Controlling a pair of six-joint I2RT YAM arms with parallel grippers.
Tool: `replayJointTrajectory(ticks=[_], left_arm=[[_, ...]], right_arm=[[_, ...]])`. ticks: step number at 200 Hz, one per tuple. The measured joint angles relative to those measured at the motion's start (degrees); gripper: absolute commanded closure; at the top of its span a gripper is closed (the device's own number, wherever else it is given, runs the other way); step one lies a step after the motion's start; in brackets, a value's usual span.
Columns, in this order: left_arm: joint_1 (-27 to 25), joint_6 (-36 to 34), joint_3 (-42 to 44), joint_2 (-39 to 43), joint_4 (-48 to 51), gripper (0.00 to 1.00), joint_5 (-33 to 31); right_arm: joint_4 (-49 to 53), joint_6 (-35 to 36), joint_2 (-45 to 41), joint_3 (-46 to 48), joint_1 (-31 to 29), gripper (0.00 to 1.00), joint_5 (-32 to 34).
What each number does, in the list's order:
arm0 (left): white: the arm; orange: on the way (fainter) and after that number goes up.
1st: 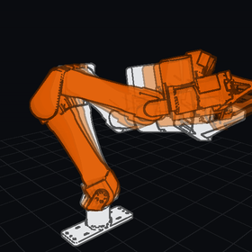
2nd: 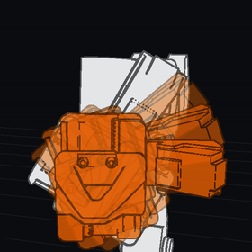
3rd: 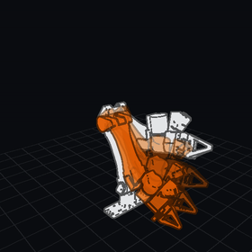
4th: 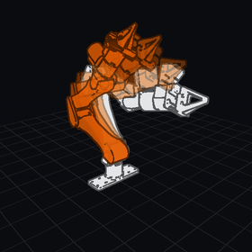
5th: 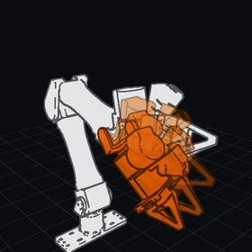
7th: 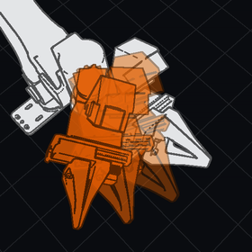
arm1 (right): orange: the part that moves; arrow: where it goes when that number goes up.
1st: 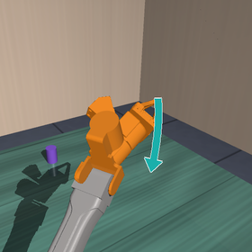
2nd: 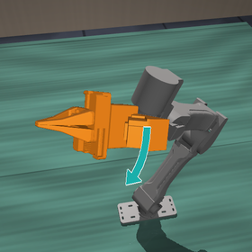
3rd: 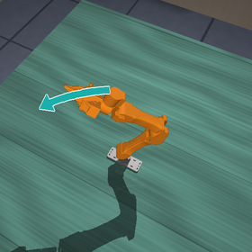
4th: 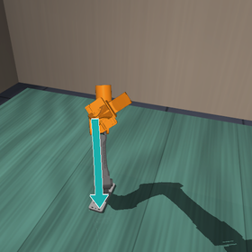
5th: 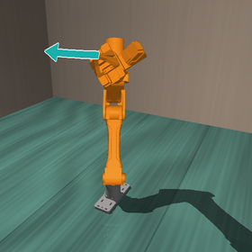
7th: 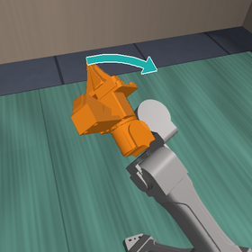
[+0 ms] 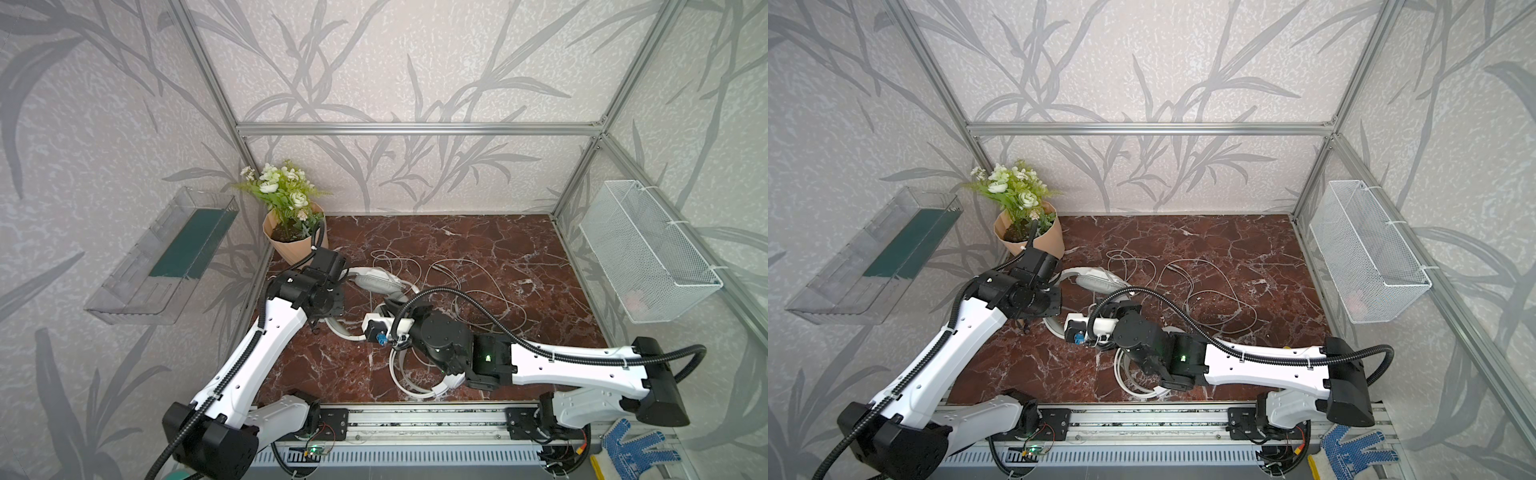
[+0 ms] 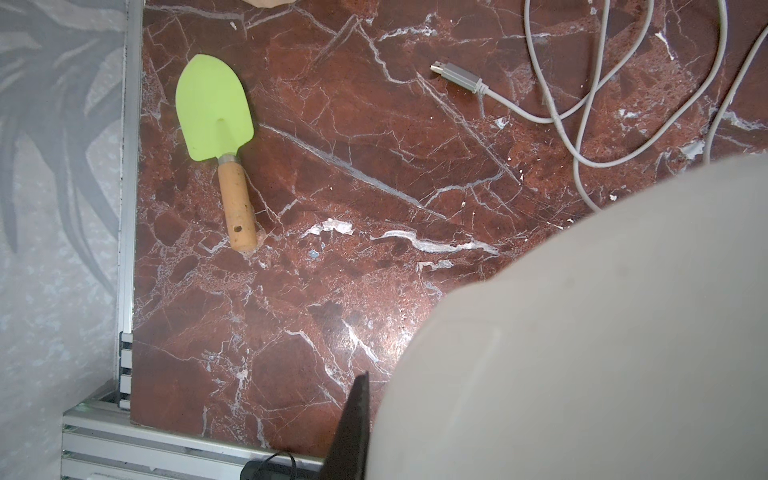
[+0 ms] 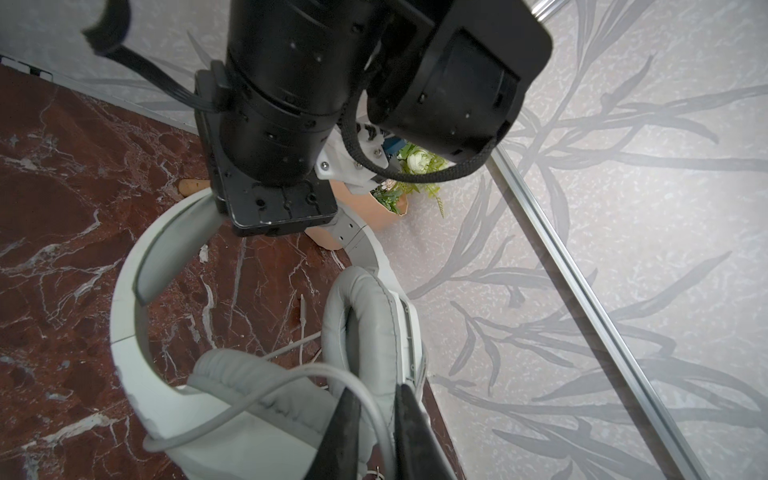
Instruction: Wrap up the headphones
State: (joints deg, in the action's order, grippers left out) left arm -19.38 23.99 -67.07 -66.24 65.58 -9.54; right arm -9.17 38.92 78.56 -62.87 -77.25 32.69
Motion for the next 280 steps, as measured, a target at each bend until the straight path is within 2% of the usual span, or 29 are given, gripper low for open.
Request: replayJointTrajectory(ticks=[29, 116, 211, 280], left_arm=[[0.0, -0.04, 0.39, 0.04, -0.28, 1.0, 0.0], [-0.07, -0.68, 1.01, 2.89, -1.46, 1.0, 1.09], [0.07, -0.81, 2.34, 4.35, -2.36, 1.0, 1.73], [-0.02, -0.85, 2.34, 3.89, -1.97, 1.0, 0.33]], right_arm=[[-1.27, -0.61, 0.17, 0.02, 0.57, 0.68, -1.18], [-2.34, -3.13, 1.97, 0.02, 3.91, 0.66, -4.42], [-8.5, -2.03, 6.6, 0.02, 8.07, 0.67, -5.6], [-11.47, -5.99, -1.44, 6.16, 8.0, 0.69, -11.69]])
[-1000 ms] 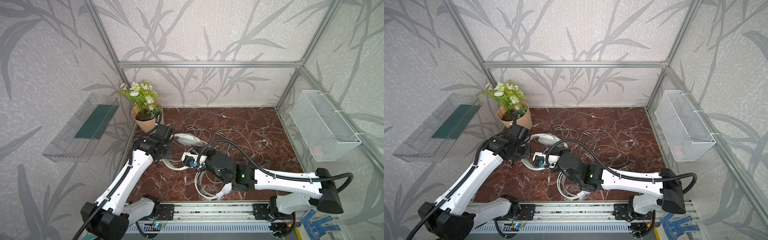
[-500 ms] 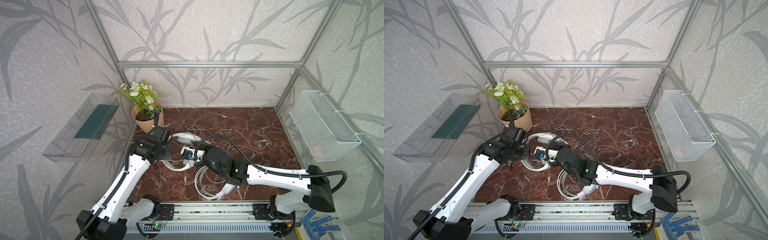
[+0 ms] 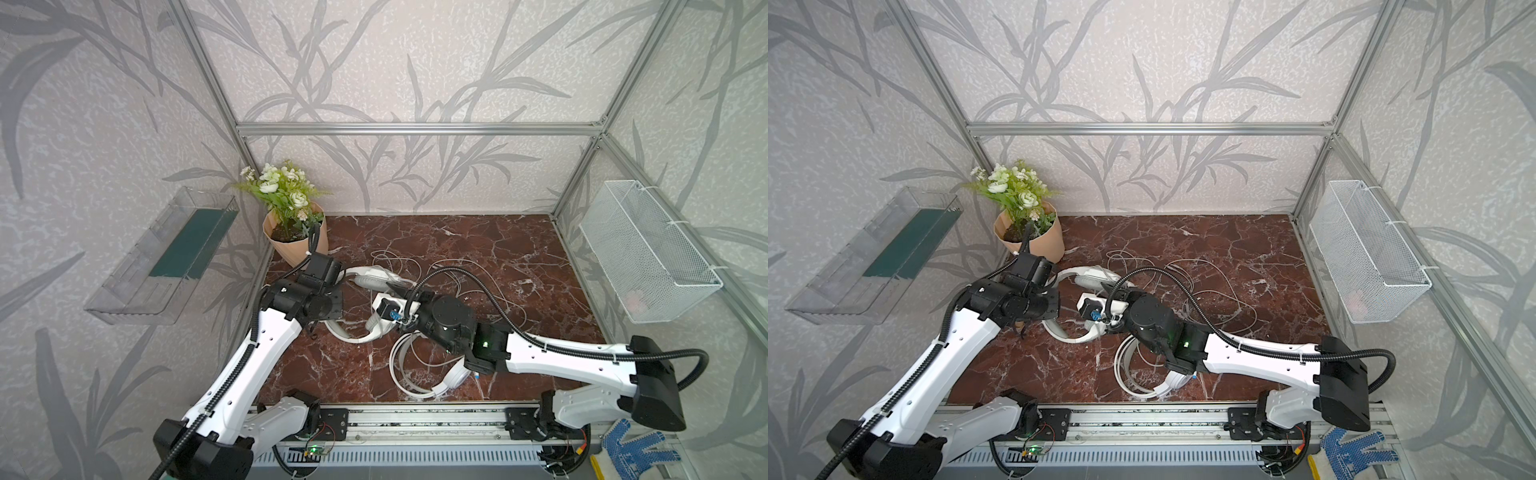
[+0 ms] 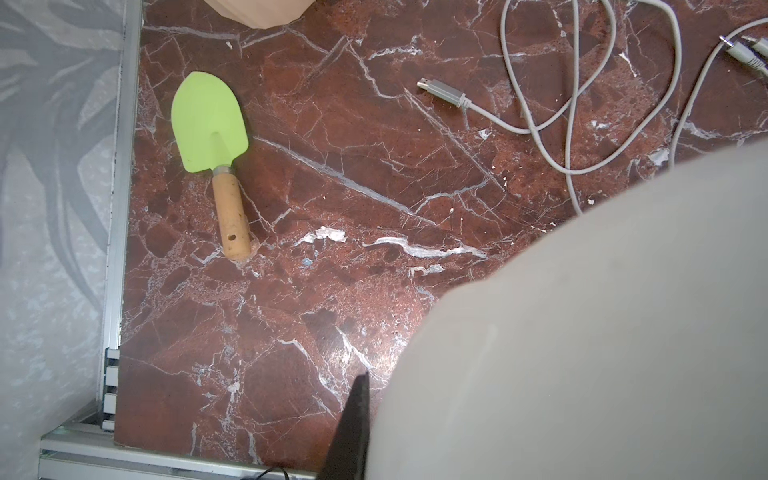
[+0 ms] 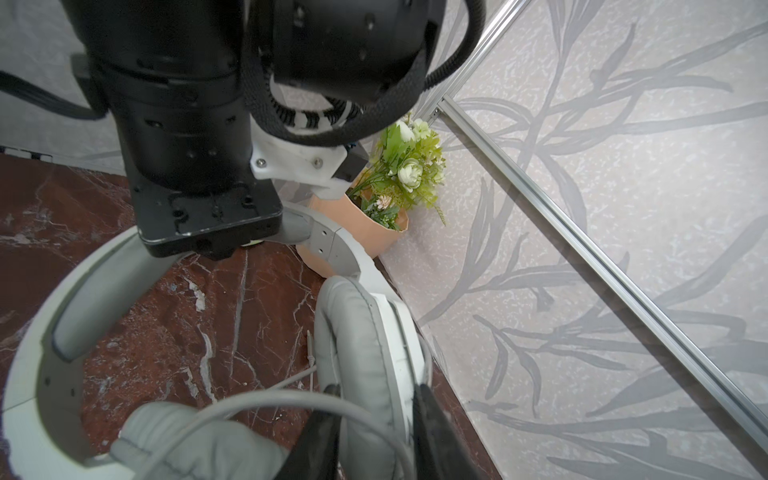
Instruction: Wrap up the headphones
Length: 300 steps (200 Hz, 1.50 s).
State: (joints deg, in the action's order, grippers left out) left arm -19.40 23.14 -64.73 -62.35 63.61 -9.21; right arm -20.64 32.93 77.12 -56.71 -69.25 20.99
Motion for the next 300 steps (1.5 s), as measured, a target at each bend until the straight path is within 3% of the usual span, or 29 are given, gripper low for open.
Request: replayJointTrajectory(ticks=[96, 127, 155, 190, 218, 266, 300], left_arm=[[0.0, -0.24, -0.04, -0.9, 1.84, 1.0, -2.25], [0.0, -0.17, -0.61, -0.9, 2.36, 1.0, -2.47], [0.0, 0.07, -3.63, -0.46, 2.64, 1.0, -2.89], [0.0, 1.11, -10.93, 2.45, 3.19, 1.0, -0.96], [0.0, 2.32, -19.71, 4.55, 4.94, 1.0, 1.46], [-0.07, 3.78, -36.5, 2.75, 8.02, 1.0, 6.19], [-0.37, 4.07, -45.75, -0.87, 10.05, 1.0, 8.17]], right_arm=[[0.33, -8.07, -11.08, 4.22, 0.04, 0.65, -0.33], [3.26, -10.58, -12.55, 5.57, 0.07, 0.54, 0.22], [4.83, -14.69, -17.75, 11.63, 0.74, 0.49, 1.95], [7.1, -23.69, -22.14, 17.31, 7.23, 0.47, 0.92], [7.34, -29.14, -24.37, 21.14, 10.32, 0.37, -3.74], [5.77, -29.2, -21.75, 23.17, 10.32, 0.28, -15.67], [-1.07, -28.0, -15.1, 24.22, 10.32, 0.25, -18.78]])
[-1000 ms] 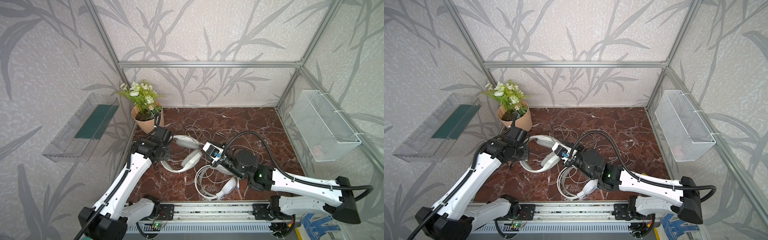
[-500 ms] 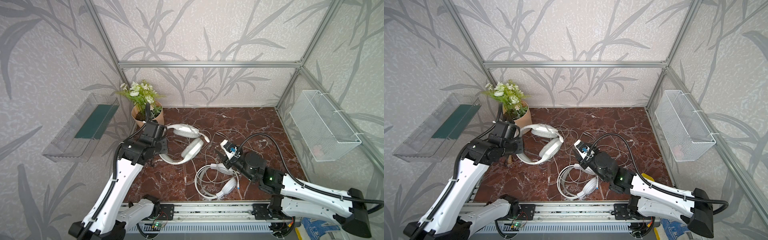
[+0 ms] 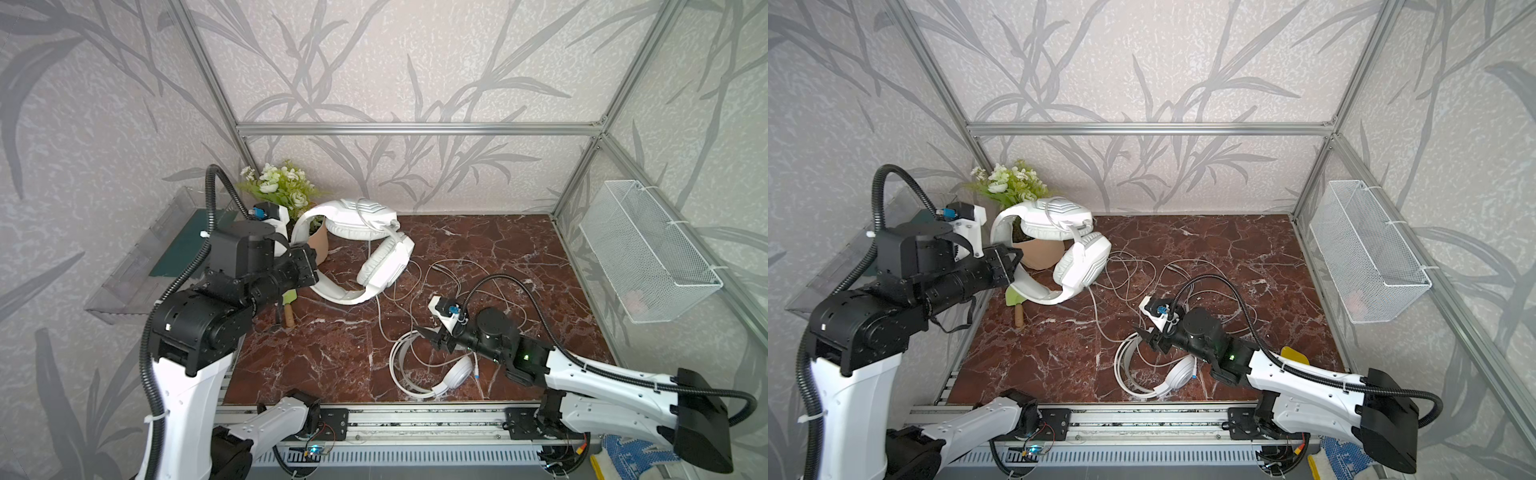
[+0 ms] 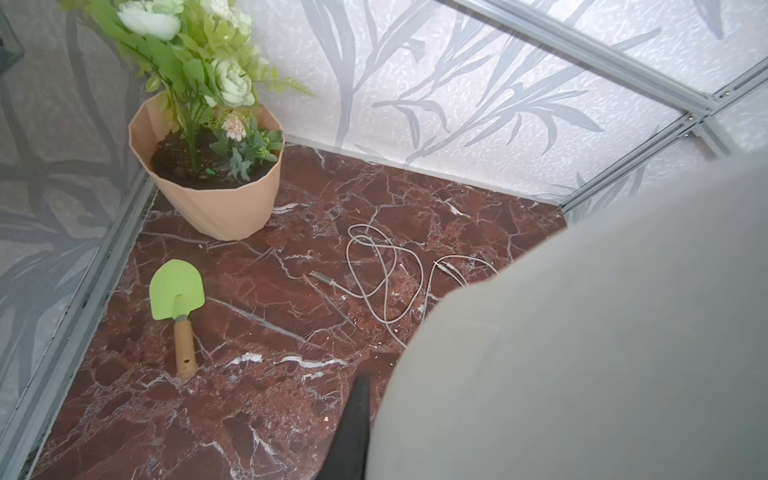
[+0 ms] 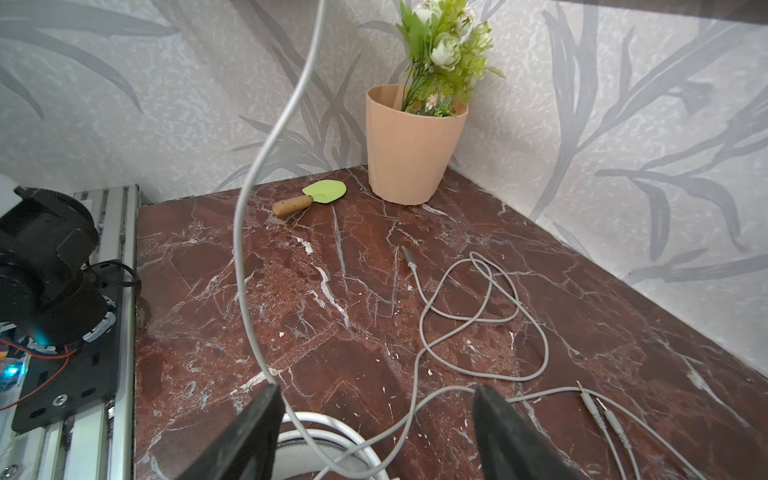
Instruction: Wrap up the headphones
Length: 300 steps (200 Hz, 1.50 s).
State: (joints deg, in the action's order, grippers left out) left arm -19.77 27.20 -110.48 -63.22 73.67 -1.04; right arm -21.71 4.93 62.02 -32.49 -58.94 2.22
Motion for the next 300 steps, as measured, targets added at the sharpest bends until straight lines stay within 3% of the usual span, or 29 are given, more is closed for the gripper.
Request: replayJointTrajectory(ticks=[94, 137, 202, 220, 240, 255, 280, 300], left_arm=[[-4.52, -0.22, -10.6, -6.25, 2.95, 1.0, -0.2], [-5.44, -0.83, -11.21, -7.19, 4.04, 1.0, -1.46], [-7.61, -3.04, -11.56, -7.1, 5.73, 1.0, -8.17], [-8.68, -3.63, -12.55, -7.08, 5.92, 1.0, -10.75], [-9.35, -3.74, -13.46, -6.8, 6.1, 1.0, -13.16], [-9.77, -3.78, -14.01, -6.51, 6.29, 1.0, -15.47], [-9.86, -3.82, -14.43, -6.49, 6.64, 1.0, -18.6], [-9.86, -3.72, -14.82, -7.08, 7.37, 1.0, -20.74]], right_arm=[[-26.21, 6.43, 24.33, 1.84, 0.0, 0.23, -4.94], [-29.24, 6.99, 25.55, 3.56, 0.0, 0.31, -6.21], [-32.3, 6.6, 28.04, 5.11, 0.0, 0.33, -3.8], [-33.05, 6.54, 30.4, 5.66, 0.0, 0.42, -2.69], [-33.38, 6.34, 32.11, 5.81, 0.0, 0.76, -1.18], [-33.46, 6.49, 32.7, 5.73, 0.0, 0.91, 0.63], [-31.74, 7.76, 32.09, 5.29, -0.46, 1.0, 4.09], [-27.17, 9.57, 29.22, 4.74, -2.21, 1.0, 6.12]])
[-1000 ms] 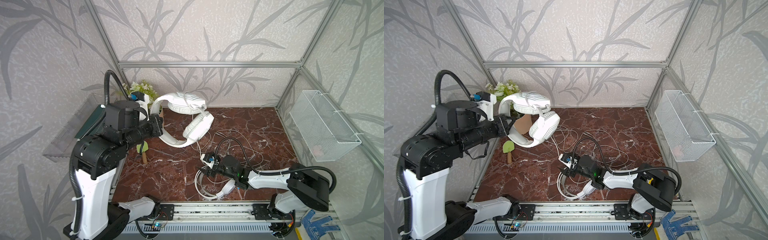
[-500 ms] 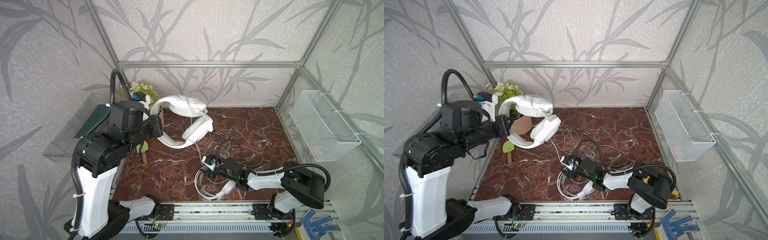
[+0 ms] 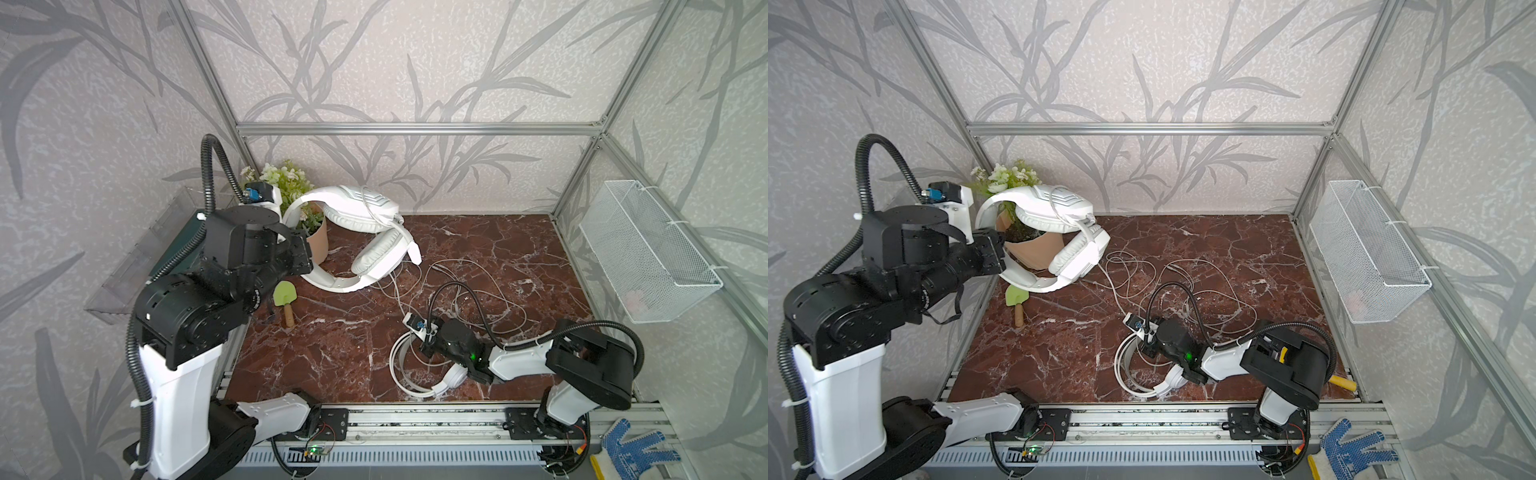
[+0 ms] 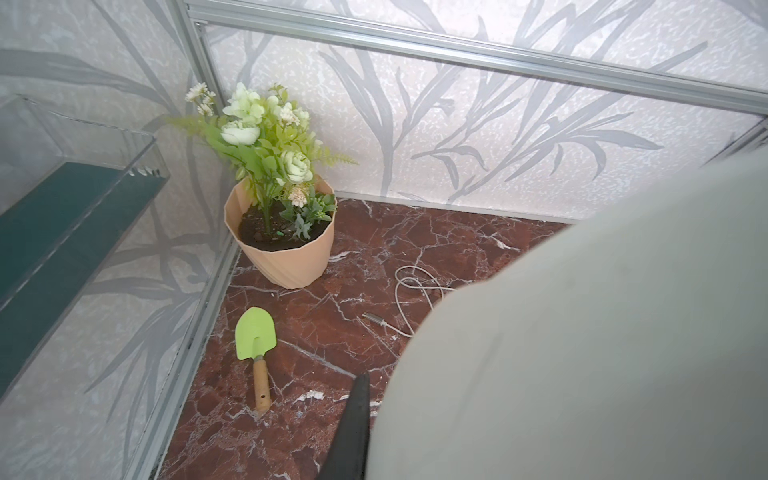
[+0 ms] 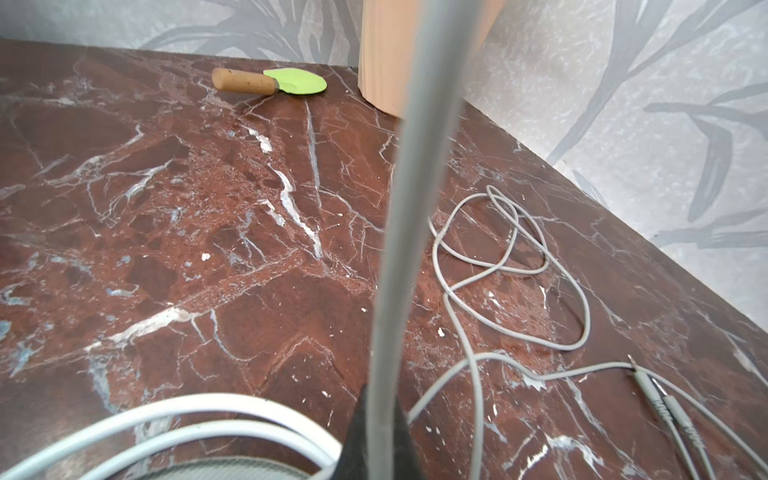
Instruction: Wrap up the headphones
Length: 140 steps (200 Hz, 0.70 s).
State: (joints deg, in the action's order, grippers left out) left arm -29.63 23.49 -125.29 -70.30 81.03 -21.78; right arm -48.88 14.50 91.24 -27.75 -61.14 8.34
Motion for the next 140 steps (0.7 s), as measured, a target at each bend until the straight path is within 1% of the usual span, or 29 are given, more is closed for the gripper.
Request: replayJointTrajectory(ticks=[23, 44, 56, 68, 84, 94, 115, 125, 140], left_arm=[[0.0, 0.37, -0.52, -1.53, 0.79, 1.0, -1.81], [0.76, 0.81, -0.52, -3.15, 0.96, 1.0, -1.99], [2.16, 1.25, -0.17, -4.09, 0.85, 1.0, -0.81], [4.63, 1.99, 1.01, -4.59, 0.61, 1.0, 1.53], [7.41, 2.67, 2.97, -5.05, 0.48, 1.0, 4.17], [8.11, 2.73, 3.87, -5.4, 0.42, 1.0, 4.79], [8.37, 2.4, 8.37, -5.64, -0.46, 1.0, 5.44], [8.37, 2.03, 12.15, -5.53, -1.11, 1.0, 5.51], [8.35, 1.6, 19.1, -5.18, -2.89, 1.0, 5.64]], right_arm=[[7.43, 2.97, -5.35, -2.01, -4.94, 1.0, 1.99], [13.79, 5.05, -9.62, -4.92, -8.85, 1.0, 2.38], [17.33, 5.88, -11.8, -6.62, -10.38, 1.0, 2.12], [21.49, 6.78, -13.66, -8.98, -11.91, 1.0, 1.44], [27.3, 8.35, -14.62, -13.05, -14.19, 1.0, 1.14], [31.1, 9.6, -14.69, -16.04, -16.13, 1.0, 1.51], [37.75, 12.39, -14.95, -21.14, -20.0, 1.0, 2.78], [40.83, 13.81, -15.8, -23.37, -21.31, 1.0, 3.15], [44.44, 15.98, -17.73, -25.59, -21.57, 1.0, 3.89]])
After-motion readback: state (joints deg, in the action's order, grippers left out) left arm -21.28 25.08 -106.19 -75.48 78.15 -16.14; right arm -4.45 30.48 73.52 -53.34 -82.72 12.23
